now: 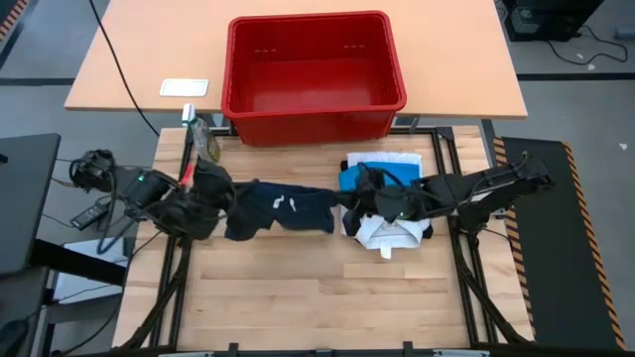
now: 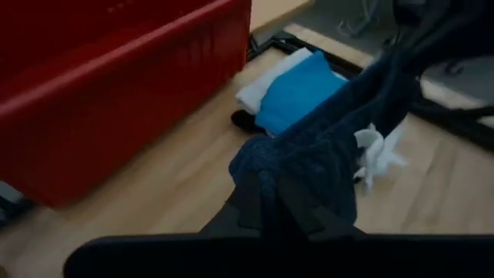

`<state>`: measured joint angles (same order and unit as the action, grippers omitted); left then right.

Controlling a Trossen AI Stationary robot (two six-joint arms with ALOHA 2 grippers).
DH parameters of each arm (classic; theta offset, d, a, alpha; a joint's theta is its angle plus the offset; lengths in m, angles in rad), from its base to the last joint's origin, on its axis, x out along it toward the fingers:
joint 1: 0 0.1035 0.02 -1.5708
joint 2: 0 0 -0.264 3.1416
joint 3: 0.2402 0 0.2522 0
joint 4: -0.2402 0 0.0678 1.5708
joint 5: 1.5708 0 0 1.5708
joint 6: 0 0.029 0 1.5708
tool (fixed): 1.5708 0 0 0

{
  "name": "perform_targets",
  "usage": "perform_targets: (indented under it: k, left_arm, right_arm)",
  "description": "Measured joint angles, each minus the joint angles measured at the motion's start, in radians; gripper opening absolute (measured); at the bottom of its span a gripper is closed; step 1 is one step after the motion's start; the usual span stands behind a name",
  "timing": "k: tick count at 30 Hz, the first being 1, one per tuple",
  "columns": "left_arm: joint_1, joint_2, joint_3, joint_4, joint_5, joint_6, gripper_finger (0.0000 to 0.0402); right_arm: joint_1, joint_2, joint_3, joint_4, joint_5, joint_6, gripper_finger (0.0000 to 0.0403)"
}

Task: Fold laundry
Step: Fold the dark blue shorts

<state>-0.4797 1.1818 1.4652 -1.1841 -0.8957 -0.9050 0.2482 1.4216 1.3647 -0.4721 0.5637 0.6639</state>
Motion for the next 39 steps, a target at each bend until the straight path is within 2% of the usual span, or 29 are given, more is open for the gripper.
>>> perform_targets:
  k: [2,5,11,13,16,19,22,25,27,29,34,36,39]
  left_arm:
    - [-0.002,-0.004,0.001,0.000,0.033,-0.030,0.0009]
    - [-0.028,0.004,0.001,-0.003,0.135,-0.049,0.0009]
    - [-0.181,0.017,0.000,0.074,0.285,-0.155,0.0009]
    - [-0.235,0.017,0.001,0.122,0.273,-0.210,0.0009]
    - [-0.297,0.017,0.001,0.109,0.198,-0.301,0.0009]
    - [-0.303,0.057,0.001,-0.009,0.169,-0.424,0.0009]
    - [-0.294,0.158,0.000,-0.185,0.168,-0.603,0.0009]
    - [-0.252,0.284,-0.001,-0.362,0.174,-0.753,0.0009]
    - [-0.196,0.352,-0.020,-0.381,0.175,-0.780,0.0011]
    - [-0.115,0.372,-0.094,-0.320,0.196,-0.716,0.0021]
    - [0.112,0.387,-0.315,-0.159,0.478,-0.545,0.0089]
    - [0.168,0.378,-0.379,-0.138,0.513,-0.485,0.0124]
    - [0.211,0.351,-0.430,-0.169,0.518,-0.429,0.0166]
  right_arm:
    - [-0.017,0.000,0.007,0.001,-0.074,0.038,0.0013]
    - [-0.023,0.001,0.007,-0.004,-0.191,0.093,0.0013]
    - [0.059,0.001,0.007,0.046,-0.401,0.195,0.0013]
    - [0.092,0.001,0.007,0.085,-0.426,0.211,0.0013]
    - [0.114,0.001,0.007,0.101,-0.418,0.220,0.0013]
    - [0.074,0.008,0.005,0.033,-0.372,0.219,0.0013]
    - [0.000,0.051,-0.025,-0.017,-0.370,0.185,0.0013]
    - [-0.070,0.144,-0.038,-0.010,-0.393,0.092,0.0013]
    - [-0.119,0.222,-0.038,-0.002,-0.417,0.061,0.0018]
    - [-0.180,0.308,-0.039,0.013,-0.456,0.049,0.0039]
    - [-0.291,0.441,-0.041,0.047,-0.600,0.095,0.0132]
    - [-0.302,0.452,-0.041,0.052,-0.587,0.108,0.0172]
    - [-0.295,0.439,-0.041,0.049,-0.481,0.143,0.0217]
